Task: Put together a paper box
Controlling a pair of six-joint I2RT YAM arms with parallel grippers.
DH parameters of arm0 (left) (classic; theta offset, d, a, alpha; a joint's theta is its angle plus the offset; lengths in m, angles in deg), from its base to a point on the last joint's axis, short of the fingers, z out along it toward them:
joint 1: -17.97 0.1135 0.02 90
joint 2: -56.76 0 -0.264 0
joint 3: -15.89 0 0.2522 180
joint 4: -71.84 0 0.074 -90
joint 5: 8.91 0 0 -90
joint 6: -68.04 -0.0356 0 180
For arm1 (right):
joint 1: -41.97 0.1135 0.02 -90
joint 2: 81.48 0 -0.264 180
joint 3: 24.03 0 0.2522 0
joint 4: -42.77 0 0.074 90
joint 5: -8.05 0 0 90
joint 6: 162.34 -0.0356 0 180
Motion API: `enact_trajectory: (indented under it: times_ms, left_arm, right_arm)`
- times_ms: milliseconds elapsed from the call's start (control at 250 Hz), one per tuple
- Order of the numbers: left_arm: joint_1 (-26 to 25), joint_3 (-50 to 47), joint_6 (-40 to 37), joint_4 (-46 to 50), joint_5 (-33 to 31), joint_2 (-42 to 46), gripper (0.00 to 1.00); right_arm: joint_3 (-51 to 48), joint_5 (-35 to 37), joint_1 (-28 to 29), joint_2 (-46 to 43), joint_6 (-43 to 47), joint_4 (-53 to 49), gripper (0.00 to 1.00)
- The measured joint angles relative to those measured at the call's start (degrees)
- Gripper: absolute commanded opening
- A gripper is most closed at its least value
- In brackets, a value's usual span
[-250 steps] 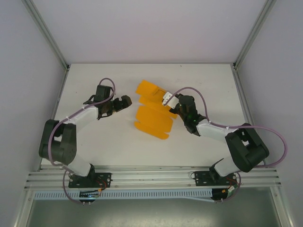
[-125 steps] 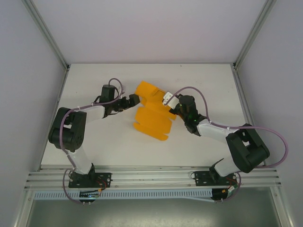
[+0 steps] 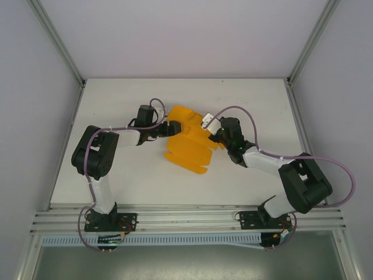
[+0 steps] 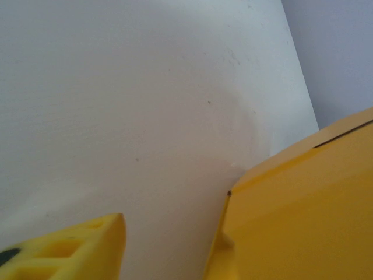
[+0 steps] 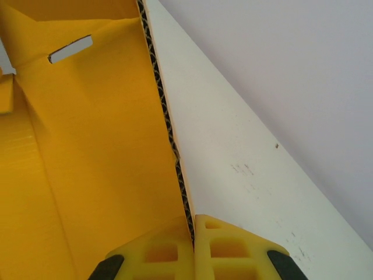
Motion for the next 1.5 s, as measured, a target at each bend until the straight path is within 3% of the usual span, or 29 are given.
enact_trajectory:
  times_ms: [84, 144, 308, 400, 676, 839, 995, 1211, 1419, 1503]
  left_arm:
    - [-0.4, 0.0, 0.8, -0.7, 0.1, -0.2, 0.38]
    - [-0.6, 0.0, 1.1, -1.4, -0.1, -0.2, 0.39]
    - [-0.7, -1.0, 0.8, -0.9, -2.3, 0.7, 0.85]
    - [-0.5, -3.3, 0.5, 0.9, -4.2, 3.9, 0.98]
    - [0.0, -5.3, -2.4, 11.3, -12.9, 17.6, 0.99]
    - [7.0, -4.4, -1.0, 16.0, -16.7, 20.5, 0.98]
    - [11.0, 2.0, -1.9, 18.9, -19.7, 15.3, 0.99]
    - [10.9, 14.4, -3.5, 19.4, -16.0, 0.9, 0.98]
    - [10.9, 18.1, -6.1, 19.6, -8.9, -5.6, 0.80]
    - [10.7, 17.2, -7.1, 18.6, -5.5, -5.8, 0.78]
  right_arm:
    - [0.0, -0.2, 0.0, -0.3, -0.6, -0.5, 0.00]
    - [0.0, -0.2, 0.0, -0.5, -0.6, -0.8, 0.00]
    - [0.0, 0.3, -0.1, -0.7, 0.6, -1.3, 0.00]
    - [0.5, 0.6, -0.4, -0.7, 3.0, -2.7, 0.00]
    - [1.6, 6.3, -0.5, 0.0, 17.8, -2.2, 0.00]
    - [1.6, 8.0, -0.5, 2.4, 25.0, 2.8, 0.00]
    - [1.1, 7.3, -0.2, 5.3, 29.3, 8.6, 0.00]
    - [0.7, 9.0, 1.0, 15.0, 34.4, 18.2, 0.00]
    - [0.2, 10.3, 0.9, 15.3, 34.0, 20.0, 0.00]
    - [0.2, 10.6, 0.9, 15.3, 33.5, 20.0, 0.00]
